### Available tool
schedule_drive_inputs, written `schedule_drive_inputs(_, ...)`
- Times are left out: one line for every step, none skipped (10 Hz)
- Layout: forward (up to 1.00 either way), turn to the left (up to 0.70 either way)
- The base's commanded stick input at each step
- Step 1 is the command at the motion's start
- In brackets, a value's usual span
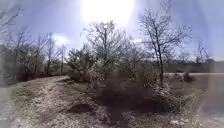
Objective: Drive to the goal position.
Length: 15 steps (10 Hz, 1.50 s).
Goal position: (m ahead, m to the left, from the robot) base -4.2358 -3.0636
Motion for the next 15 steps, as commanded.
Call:
schedule_drive_inputs(0.0,0.0)
schedule_drive_inputs(0.0,0.0)
schedule_drive_inputs(0.0,0.0)
schedule_drive_inputs(0.0,0.0)
schedule_drive_inputs(0.0,-0.65)
schedule_drive_inputs(0.0,-0.7)
schedule_drive_inputs(0.0,-0.7)
schedule_drive_inputs(0.0,-0.7)
schedule_drive_inputs(0.0,-0.7)
schedule_drive_inputs(0.0,-0.7)
schedule_drive_inputs(0.0,-0.7)
schedule_drive_inputs(0.0,-0.7)
schedule_drive_inputs(0.0,-0.7)
schedule_drive_inputs(0.0,-0.7)
schedule_drive_inputs(0.0,-0.7)
